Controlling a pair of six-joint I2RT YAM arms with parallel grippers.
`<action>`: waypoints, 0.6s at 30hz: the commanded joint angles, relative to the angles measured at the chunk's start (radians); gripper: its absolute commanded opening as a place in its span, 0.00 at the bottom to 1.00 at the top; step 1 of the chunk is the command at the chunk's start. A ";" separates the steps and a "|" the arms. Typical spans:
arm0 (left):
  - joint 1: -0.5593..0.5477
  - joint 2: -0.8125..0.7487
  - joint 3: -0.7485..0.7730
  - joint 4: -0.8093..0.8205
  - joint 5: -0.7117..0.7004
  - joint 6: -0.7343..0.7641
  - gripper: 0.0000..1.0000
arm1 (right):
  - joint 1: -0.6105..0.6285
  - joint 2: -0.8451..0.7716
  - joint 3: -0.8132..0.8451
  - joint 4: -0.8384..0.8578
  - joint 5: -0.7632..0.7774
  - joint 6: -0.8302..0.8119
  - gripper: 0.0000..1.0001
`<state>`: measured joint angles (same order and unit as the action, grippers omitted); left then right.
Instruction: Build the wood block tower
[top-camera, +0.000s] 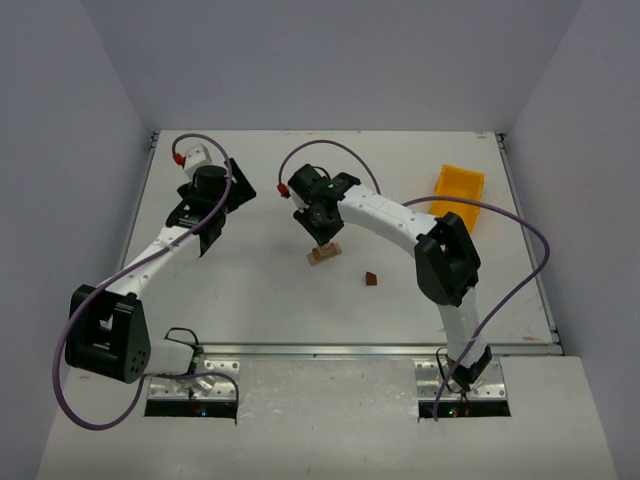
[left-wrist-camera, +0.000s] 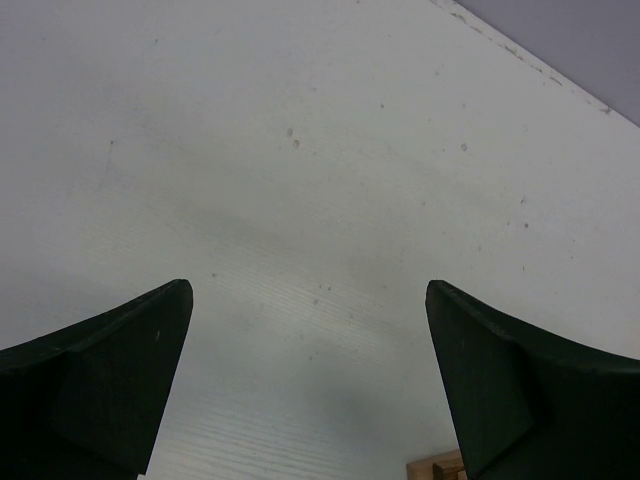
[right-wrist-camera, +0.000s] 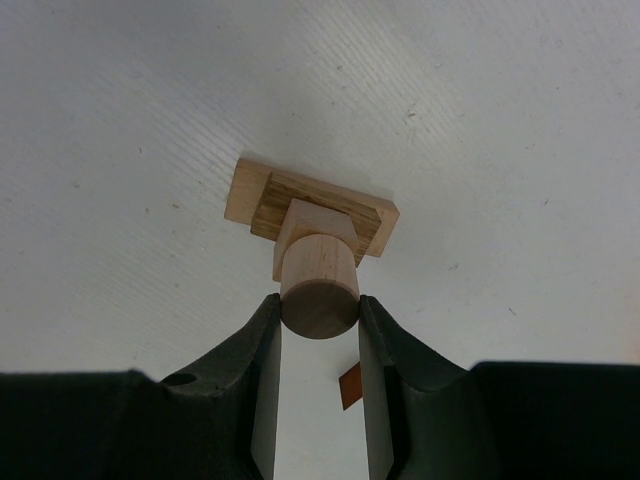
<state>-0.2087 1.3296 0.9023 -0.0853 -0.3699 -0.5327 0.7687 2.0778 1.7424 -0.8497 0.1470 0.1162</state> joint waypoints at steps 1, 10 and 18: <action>0.012 0.000 0.004 0.048 0.003 -0.010 1.00 | -0.005 0.005 0.025 0.021 -0.010 0.003 0.19; 0.012 0.001 0.006 0.048 0.003 -0.010 1.00 | -0.005 0.004 0.022 0.020 -0.023 0.009 0.20; 0.012 0.000 0.004 0.047 0.003 -0.011 1.00 | -0.005 0.003 0.020 0.014 -0.022 0.010 0.20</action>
<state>-0.2081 1.3296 0.9021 -0.0853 -0.3695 -0.5330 0.7681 2.0781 1.7424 -0.8497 0.1300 0.1167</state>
